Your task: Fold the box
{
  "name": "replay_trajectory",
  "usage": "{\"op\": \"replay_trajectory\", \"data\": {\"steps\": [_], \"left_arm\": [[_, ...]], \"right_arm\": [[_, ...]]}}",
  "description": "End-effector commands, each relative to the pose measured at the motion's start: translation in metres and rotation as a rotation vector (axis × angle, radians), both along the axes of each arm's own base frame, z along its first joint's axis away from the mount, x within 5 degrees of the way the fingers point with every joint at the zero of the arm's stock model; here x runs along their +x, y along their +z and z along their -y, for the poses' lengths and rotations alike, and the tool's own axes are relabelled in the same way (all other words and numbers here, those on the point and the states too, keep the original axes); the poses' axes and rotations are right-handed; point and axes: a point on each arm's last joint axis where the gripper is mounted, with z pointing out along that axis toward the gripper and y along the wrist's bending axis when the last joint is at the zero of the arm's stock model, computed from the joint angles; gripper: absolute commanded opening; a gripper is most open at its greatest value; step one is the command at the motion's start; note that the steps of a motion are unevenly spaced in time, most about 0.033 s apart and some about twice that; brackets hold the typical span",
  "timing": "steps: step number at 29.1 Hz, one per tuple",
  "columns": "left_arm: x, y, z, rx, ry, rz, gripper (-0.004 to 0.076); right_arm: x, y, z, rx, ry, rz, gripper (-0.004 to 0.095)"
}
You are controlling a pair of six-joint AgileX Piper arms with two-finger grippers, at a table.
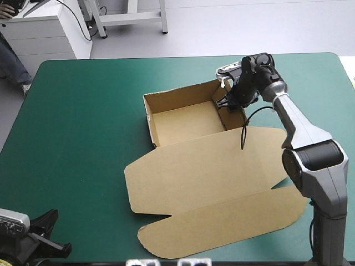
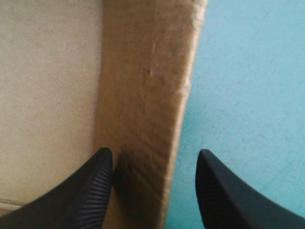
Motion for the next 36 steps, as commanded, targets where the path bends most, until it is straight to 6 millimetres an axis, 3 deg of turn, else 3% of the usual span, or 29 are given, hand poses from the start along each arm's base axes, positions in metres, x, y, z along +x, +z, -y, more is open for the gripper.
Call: {"op": "replay_trajectory", "data": {"steps": [1,4,8,12,18,22,25,31,36], "left_arm": [[-0.002,0.009,-0.001,-0.036,-0.001,0.087,-0.0008],[-0.007,0.008,-0.004,-0.042,0.002,0.102,-0.0008],[-0.011,0.007,-0.006,-0.047,0.004,0.11,-0.0008],[-0.012,0.006,-0.006,-0.049,0.004,0.107,-0.0008],[-0.013,0.002,-0.006,-0.043,0.003,0.067,-0.0008],[-0.014,0.0,-0.007,-0.035,0.006,0.043,-0.0008],[-0.014,-0.001,-0.007,-0.032,0.008,0.036,-0.0008],[-0.014,-0.001,-0.007,-0.033,0.007,0.039,-0.0008],[-0.014,-0.001,-0.007,-0.03,0.009,0.04,-0.0008]], "right_arm": [[-0.004,0.021,0.004,0.021,-0.023,0.044,0.0312],[0.0,0.015,0.006,-0.01,-0.029,0.048,-0.0021],[0.006,0.017,0.024,-0.149,-0.083,0.101,-0.002],[0.012,0.021,0.07,-0.254,-0.182,0.107,-0.002],[0.013,0.023,0.17,-0.251,-0.396,0.087,-0.002],[0.002,0.023,0.239,-0.267,-0.534,0.081,-0.002],[-0.009,0.024,0.279,-0.271,-0.62,0.086,-0.002],[-0.027,0.025,0.328,-0.28,-0.688,0.098,-0.002],[-0.03,0.022,0.329,-0.231,-0.625,0.062,0.0054]]}}
